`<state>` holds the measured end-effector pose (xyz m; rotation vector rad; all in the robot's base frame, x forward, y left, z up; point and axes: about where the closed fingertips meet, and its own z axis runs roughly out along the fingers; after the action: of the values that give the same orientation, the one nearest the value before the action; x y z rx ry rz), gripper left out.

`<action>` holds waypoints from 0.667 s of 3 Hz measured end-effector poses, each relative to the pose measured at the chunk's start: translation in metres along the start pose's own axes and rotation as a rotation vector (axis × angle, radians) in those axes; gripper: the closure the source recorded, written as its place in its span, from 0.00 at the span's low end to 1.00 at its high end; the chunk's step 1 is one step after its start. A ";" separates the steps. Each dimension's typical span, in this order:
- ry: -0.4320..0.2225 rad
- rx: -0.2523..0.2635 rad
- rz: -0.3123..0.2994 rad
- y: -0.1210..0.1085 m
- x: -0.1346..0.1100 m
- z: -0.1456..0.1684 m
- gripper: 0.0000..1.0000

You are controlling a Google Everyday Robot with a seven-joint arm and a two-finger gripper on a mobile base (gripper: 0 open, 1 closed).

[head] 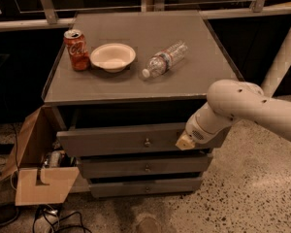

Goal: Close top drawer

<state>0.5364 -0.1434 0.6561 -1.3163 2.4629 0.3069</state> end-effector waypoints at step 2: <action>0.005 0.037 0.002 -0.014 -0.009 0.005 1.00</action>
Offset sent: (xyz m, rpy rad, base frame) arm 0.0271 -0.0014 -0.0021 -0.0375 -0.0360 -0.0242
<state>0.5537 -0.1422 0.6541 -1.3006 2.4623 0.2582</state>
